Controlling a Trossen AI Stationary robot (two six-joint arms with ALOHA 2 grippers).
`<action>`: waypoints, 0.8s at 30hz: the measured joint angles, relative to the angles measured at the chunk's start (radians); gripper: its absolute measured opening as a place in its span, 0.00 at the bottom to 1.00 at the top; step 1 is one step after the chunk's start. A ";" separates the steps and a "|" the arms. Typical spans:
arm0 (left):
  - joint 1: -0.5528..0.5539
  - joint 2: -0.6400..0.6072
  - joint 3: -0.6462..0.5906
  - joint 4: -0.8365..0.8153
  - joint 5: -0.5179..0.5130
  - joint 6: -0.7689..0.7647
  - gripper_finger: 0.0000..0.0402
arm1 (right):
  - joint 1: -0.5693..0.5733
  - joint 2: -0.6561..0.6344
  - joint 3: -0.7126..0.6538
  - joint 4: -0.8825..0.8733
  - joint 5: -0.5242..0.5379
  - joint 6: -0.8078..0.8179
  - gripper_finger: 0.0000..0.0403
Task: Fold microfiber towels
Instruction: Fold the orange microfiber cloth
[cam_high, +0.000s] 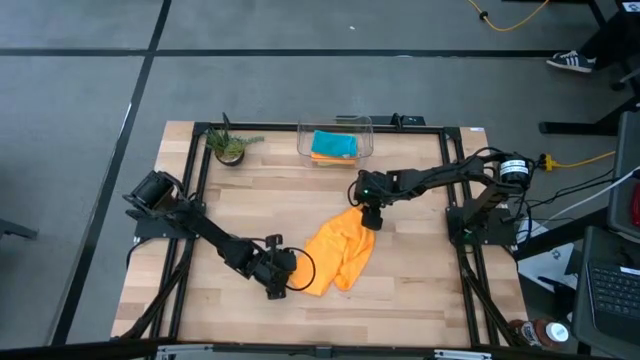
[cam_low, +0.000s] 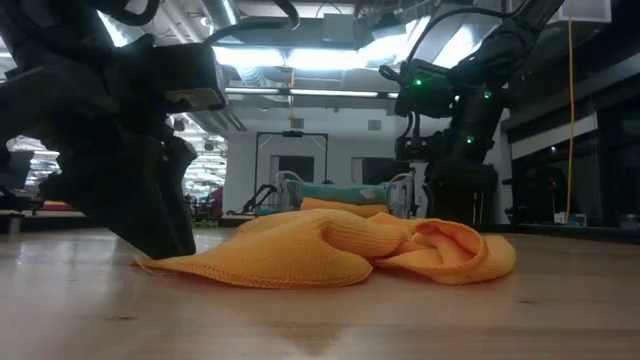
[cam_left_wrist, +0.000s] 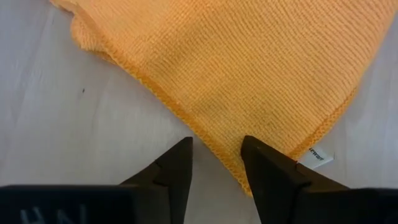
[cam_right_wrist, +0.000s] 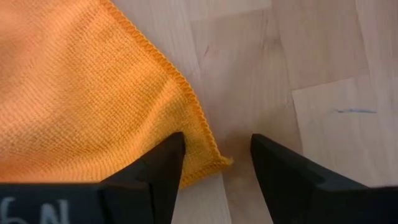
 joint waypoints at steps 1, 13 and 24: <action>0.000 0.001 0.000 -0.001 -0.001 0.000 0.35 | 0.000 0.000 0.000 0.001 0.000 0.003 0.48; 0.030 0.001 0.001 -0.012 0.007 -0.020 0.02 | 0.000 0.000 0.000 0.004 -0.002 0.036 0.45; 0.034 -0.007 0.013 -0.033 -0.011 -0.018 0.00 | 0.000 -0.004 0.000 0.005 0.025 0.085 0.03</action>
